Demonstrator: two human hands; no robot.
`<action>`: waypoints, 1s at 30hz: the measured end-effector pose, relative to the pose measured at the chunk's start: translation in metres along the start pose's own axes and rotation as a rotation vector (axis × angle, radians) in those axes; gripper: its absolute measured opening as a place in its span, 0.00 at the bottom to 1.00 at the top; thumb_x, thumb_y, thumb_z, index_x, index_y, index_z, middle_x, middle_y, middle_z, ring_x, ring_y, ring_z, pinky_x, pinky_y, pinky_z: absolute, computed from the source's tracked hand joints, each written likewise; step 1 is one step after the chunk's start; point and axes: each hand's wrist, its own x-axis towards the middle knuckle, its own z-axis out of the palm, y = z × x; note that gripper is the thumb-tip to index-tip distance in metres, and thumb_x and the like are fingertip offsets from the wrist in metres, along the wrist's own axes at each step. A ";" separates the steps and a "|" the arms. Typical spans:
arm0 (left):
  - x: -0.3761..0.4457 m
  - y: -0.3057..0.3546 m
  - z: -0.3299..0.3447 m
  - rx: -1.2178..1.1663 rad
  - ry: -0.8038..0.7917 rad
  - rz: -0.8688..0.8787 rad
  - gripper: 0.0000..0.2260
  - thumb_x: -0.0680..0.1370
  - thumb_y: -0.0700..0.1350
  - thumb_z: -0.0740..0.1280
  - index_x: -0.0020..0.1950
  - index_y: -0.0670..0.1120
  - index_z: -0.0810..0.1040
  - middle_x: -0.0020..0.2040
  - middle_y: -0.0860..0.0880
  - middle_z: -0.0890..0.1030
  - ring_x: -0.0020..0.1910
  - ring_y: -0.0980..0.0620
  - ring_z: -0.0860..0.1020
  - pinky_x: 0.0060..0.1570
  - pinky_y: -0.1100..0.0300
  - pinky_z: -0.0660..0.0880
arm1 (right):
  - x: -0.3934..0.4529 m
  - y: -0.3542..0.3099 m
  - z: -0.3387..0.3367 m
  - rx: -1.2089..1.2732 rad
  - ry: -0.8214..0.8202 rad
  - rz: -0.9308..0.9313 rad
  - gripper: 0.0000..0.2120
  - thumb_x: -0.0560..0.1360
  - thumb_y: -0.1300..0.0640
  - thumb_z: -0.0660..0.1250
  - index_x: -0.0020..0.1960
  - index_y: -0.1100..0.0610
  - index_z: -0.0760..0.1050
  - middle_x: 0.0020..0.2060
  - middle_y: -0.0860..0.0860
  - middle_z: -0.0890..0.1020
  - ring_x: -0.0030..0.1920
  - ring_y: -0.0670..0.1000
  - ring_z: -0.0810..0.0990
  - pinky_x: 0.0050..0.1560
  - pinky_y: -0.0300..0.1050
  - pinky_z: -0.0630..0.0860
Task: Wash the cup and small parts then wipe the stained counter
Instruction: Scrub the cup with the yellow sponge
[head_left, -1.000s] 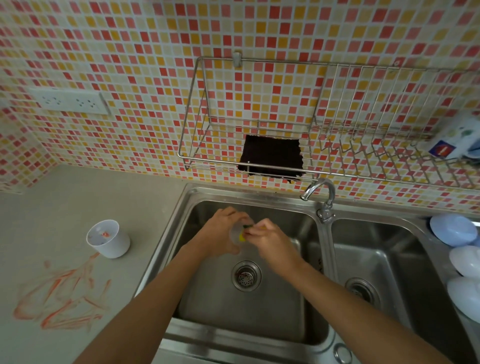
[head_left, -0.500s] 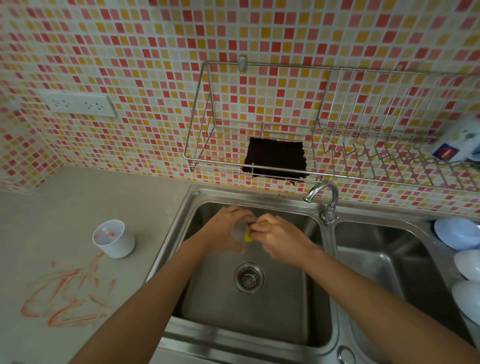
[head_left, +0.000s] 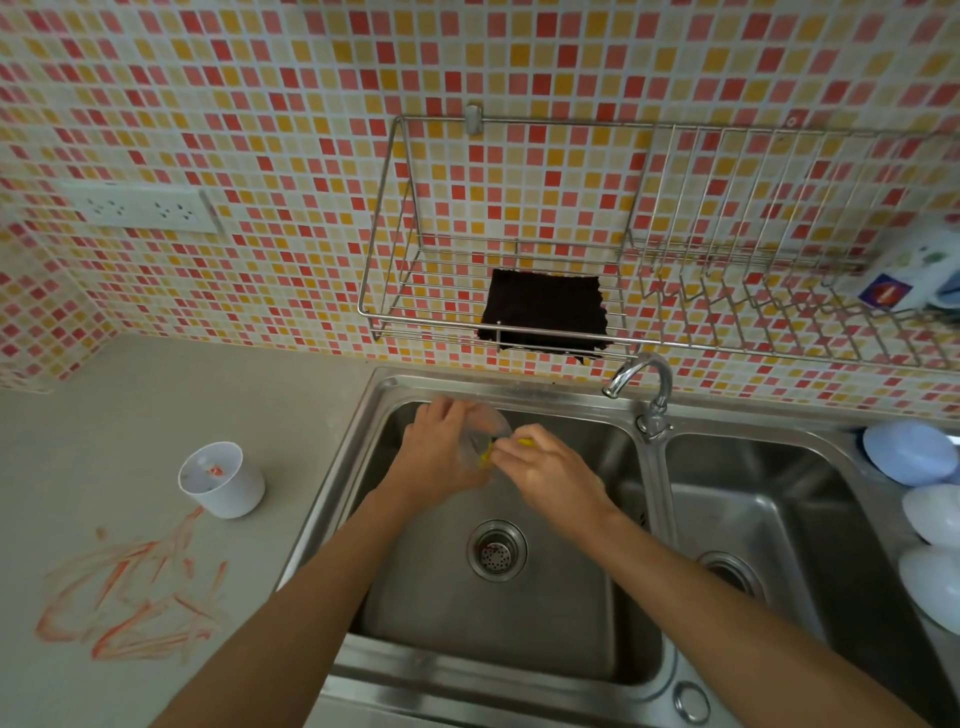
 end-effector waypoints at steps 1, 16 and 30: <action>0.002 -0.003 0.000 -0.001 0.007 0.023 0.38 0.60 0.59 0.70 0.68 0.49 0.69 0.62 0.49 0.72 0.61 0.47 0.69 0.60 0.45 0.71 | 0.001 0.000 -0.001 0.071 -0.021 0.023 0.14 0.72 0.67 0.65 0.53 0.55 0.80 0.48 0.46 0.81 0.50 0.51 0.75 0.49 0.41 0.77; 0.014 -0.002 -0.019 0.100 -0.052 0.245 0.32 0.65 0.42 0.77 0.67 0.48 0.71 0.63 0.50 0.73 0.62 0.51 0.70 0.63 0.62 0.65 | 0.005 -0.019 0.005 0.097 0.063 0.104 0.18 0.66 0.68 0.72 0.55 0.57 0.82 0.47 0.47 0.84 0.46 0.52 0.75 0.45 0.45 0.77; 0.004 -0.005 -0.010 0.046 -0.116 0.226 0.32 0.64 0.43 0.76 0.67 0.49 0.70 0.64 0.51 0.72 0.63 0.52 0.69 0.65 0.57 0.69 | 0.007 -0.019 0.009 0.254 0.002 0.227 0.02 0.72 0.58 0.72 0.41 0.56 0.84 0.39 0.48 0.85 0.38 0.53 0.76 0.39 0.46 0.76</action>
